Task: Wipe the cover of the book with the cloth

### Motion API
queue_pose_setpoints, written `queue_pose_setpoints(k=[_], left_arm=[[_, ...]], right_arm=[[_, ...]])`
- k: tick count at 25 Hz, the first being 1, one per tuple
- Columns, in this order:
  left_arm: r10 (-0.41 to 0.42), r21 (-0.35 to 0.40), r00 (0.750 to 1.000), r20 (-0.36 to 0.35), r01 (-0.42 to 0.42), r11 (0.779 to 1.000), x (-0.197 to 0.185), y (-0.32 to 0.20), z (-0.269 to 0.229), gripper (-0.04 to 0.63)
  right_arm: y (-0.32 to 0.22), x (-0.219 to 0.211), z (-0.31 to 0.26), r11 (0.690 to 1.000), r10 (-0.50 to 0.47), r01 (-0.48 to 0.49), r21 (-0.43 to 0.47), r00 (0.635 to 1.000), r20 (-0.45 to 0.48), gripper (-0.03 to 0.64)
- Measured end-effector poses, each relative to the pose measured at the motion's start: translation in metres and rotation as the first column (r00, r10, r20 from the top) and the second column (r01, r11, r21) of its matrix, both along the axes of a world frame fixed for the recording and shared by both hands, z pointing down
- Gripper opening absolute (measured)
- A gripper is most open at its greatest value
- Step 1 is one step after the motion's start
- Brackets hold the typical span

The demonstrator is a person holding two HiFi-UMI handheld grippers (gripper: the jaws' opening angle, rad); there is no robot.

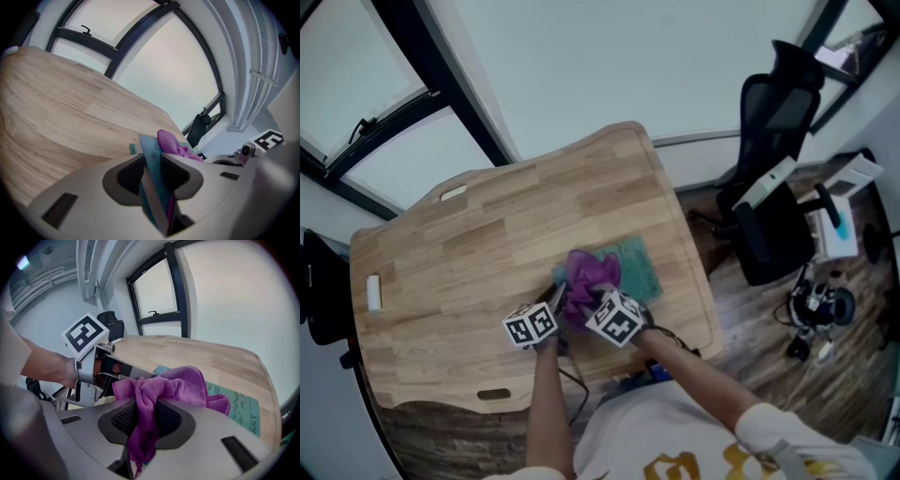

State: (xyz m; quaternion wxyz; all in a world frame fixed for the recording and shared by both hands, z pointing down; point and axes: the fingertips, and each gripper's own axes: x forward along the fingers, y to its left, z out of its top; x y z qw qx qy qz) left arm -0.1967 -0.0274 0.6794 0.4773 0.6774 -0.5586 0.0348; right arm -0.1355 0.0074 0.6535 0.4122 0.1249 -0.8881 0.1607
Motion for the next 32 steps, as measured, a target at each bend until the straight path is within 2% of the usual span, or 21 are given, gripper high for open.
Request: queue_pose_setpoints(k=[10,25,32], left_arm=[[0.013,0.014,1.0,0.003,-0.013,1.0,0.002,-0.003,-0.008,0.112],[0.037,0.018,0.999,0.004,-0.038,0.999,0.003,-0.003,-0.007,0.109],[0.029,0.014,1.0,0.012,-0.029,0.999,0.001,-0.001,-0.005,0.109]], right_arm=[[0.011,0.001,0.001,1.0,0.02,-0.02,0.017,1.0,0.008,0.075],[-0.012,0.047,0.002,0.979,0.206,-0.205,-0.02,0.978,0.035,0.075],[-0.021,0.065,0.0,0.971,0.235,-0.233,-0.055,0.971,0.046,0.075]])
